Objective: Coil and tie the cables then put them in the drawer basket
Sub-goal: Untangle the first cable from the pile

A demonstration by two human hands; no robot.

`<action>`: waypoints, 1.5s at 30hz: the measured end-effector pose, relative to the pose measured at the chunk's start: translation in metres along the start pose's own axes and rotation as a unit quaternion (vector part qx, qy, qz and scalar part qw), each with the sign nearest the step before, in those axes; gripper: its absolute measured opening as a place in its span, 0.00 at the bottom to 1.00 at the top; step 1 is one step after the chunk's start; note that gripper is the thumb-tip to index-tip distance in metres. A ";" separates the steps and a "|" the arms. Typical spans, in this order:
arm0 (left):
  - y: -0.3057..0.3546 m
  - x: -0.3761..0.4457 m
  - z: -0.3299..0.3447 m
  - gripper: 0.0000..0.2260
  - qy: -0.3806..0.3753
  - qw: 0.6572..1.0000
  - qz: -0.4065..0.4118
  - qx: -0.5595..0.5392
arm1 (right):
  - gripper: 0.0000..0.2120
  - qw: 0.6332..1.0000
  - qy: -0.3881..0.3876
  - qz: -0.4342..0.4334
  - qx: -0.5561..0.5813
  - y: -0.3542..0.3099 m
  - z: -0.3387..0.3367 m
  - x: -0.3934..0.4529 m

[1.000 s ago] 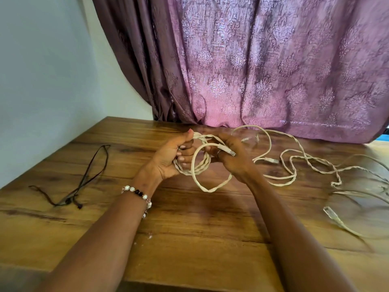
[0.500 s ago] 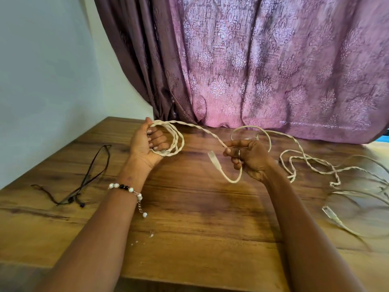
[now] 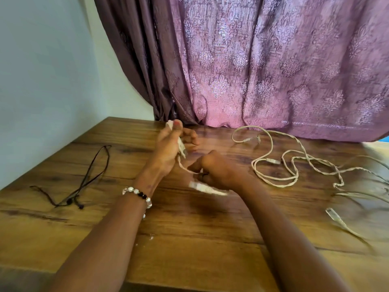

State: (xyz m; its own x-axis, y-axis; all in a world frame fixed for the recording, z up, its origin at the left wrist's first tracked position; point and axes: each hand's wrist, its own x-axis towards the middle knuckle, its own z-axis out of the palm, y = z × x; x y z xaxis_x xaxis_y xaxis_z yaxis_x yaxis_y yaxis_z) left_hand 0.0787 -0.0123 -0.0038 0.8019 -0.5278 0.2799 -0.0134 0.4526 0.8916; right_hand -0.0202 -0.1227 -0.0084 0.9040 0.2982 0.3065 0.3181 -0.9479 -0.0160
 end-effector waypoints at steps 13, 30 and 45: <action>-0.006 -0.012 0.000 0.15 -0.161 0.955 0.027 0.247 | 0.09 0.745 -0.019 0.136 0.652 0.002 -0.039 -0.031; -0.001 -0.014 0.002 0.18 -0.343 0.907 -0.228 -0.093 | 0.01 0.338 0.368 0.256 0.827 0.019 -0.024 -0.005; 0.001 0.000 -0.013 0.15 -0.331 0.870 -0.173 -0.321 | 0.10 0.720 0.339 0.241 0.556 0.017 -0.004 -0.002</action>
State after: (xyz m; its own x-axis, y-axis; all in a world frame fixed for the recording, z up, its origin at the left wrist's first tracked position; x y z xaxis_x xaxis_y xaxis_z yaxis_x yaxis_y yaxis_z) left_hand 0.0863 -0.0028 -0.0077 0.1686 -0.9149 0.3667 0.6679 0.3797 0.6401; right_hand -0.0179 -0.1394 -0.0055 0.7581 -0.5157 0.3991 0.3882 -0.1350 -0.9117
